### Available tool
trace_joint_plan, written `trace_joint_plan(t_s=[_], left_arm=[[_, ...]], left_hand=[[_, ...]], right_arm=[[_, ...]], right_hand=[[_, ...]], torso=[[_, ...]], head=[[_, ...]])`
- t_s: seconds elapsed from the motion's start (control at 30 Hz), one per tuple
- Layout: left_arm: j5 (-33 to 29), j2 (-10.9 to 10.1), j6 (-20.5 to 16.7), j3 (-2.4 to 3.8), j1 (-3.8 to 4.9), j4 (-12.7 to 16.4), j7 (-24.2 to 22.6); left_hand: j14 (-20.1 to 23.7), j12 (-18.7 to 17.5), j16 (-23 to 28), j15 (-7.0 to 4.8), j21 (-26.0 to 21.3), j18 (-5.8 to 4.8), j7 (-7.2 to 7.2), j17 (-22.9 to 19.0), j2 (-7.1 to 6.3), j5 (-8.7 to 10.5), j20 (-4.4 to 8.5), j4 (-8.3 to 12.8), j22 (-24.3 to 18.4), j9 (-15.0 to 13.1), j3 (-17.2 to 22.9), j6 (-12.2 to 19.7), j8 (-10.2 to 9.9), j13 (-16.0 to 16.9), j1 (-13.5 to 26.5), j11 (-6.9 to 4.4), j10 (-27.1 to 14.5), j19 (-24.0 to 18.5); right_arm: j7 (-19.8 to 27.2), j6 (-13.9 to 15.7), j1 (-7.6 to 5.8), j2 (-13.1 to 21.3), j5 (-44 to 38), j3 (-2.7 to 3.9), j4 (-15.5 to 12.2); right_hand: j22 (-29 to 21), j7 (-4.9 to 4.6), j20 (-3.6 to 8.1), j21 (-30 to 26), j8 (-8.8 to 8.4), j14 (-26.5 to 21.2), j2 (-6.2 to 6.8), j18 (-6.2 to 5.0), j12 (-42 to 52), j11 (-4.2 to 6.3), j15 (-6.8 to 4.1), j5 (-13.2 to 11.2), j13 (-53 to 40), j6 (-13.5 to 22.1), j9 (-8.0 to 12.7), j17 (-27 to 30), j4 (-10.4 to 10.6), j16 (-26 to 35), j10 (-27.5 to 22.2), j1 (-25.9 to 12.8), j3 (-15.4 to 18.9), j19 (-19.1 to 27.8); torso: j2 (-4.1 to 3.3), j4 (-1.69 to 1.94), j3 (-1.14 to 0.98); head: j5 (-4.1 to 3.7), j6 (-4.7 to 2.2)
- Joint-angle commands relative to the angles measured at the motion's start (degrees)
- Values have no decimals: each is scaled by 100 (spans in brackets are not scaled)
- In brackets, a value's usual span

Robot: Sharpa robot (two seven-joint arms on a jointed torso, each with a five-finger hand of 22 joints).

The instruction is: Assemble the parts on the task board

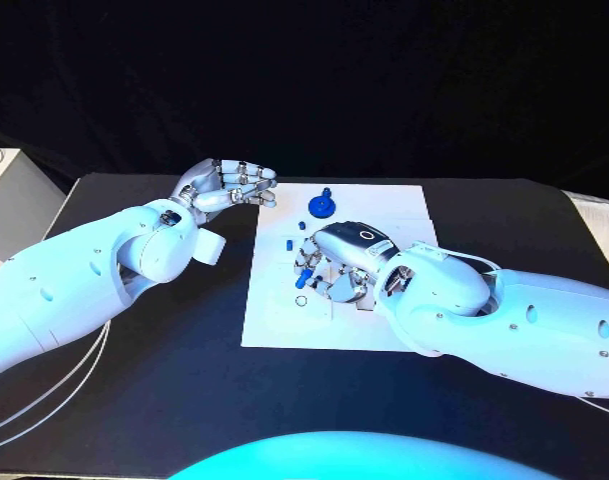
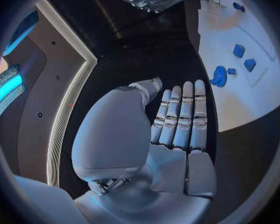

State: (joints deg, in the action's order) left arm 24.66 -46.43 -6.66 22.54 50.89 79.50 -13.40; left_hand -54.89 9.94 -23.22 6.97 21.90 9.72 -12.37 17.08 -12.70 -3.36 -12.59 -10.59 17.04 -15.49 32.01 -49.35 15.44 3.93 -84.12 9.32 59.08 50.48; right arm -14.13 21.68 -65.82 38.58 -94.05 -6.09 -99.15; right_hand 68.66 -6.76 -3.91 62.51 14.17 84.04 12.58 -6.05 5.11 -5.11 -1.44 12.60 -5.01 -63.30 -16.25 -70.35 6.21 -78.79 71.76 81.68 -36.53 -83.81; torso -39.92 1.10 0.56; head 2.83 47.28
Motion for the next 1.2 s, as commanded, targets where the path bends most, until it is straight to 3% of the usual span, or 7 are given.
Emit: trace_joint_plan(t_s=[0.03, 0.57, 1.2], left_arm=[[-1, 4, 81, 4, 0, 20, -25], [-1, -8, 75, 4, 0, 29, -22], [0, -6, 82, 4, 0, 20, -18]], left_hand=[[-47, -33, 29, -9, -36, 62, -56, 5, 1, -3, -8, 11, -5, 10, -35, -4, -39, 9, -69, 34, 5, 47], [-48, -35, 37, -9, -43, 61, -55, 13, -3, -2, -8, 10, -9, 12, -40, -4, -42, 9, -71, 35, 4, 50], [-48, -35, 37, -9, -43, 61, -55, 13, -3, -2, -8, 10, -9, 12, -40, -4, -42, 9, -71, 35, 4, 50]], right_arm=[[69, 22, 41, -62, -522, -28, 72], [-159, -54, 240, -292, -891, -121, 364], [-167, -213, 297, -351, -963, -157, 424]], right_hand=[[5, -8, 37, 33, 32, 211, -126, 63, 4, 226, -47, 34, -28, -16, -171, 7, 7, -19, 261, 74, -41, -59], [-4, -9, 37, 20, 37, 211, -123, 60, -1, 225, -46, 25, -29, -13, -178, 6, -3, -19, 263, 70, -47, -56], [6, -10, 37, 31, 41, 212, -121, 62, -5, 224, -46, 23, -30, -8, -185, -1, -13, -23, 265, 66, -54, -57]], torso=[[-7, 3, -2], [-10, -4, -20], [-8, -2, -18]], head=[[37, 20], [113, 98], [117, 147]])
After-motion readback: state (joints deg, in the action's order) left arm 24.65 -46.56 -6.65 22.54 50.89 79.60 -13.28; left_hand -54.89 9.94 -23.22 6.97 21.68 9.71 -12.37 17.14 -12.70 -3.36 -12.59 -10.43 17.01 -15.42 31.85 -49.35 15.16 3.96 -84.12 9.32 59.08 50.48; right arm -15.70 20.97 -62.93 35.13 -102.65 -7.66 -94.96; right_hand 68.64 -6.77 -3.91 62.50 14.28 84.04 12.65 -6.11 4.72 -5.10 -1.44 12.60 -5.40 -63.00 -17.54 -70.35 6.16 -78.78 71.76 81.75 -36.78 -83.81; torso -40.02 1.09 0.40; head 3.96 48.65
